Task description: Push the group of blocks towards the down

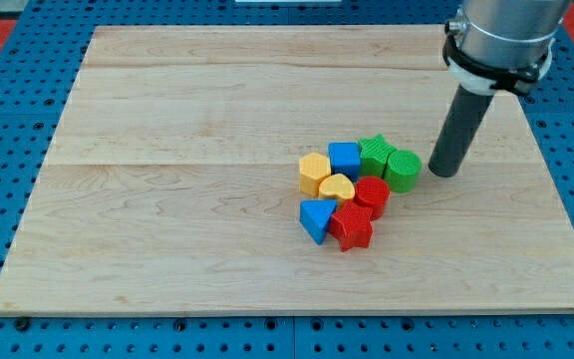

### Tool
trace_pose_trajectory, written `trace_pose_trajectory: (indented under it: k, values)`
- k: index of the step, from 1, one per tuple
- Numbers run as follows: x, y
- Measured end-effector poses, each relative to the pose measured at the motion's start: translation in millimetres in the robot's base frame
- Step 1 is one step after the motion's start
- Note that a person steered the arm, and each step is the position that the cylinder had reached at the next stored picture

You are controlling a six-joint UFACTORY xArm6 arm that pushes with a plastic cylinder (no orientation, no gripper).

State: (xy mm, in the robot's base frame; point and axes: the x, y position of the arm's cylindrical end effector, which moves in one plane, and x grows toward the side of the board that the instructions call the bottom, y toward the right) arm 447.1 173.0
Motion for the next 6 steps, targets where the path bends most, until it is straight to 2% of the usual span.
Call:
trace_pose_trajectory:
  k: [1, 2, 3, 5, 6]
  values:
    - [-31, -3]
    - [-18, -57]
    - [-10, -73]
    - [5, -87]
    - [-9, -70]
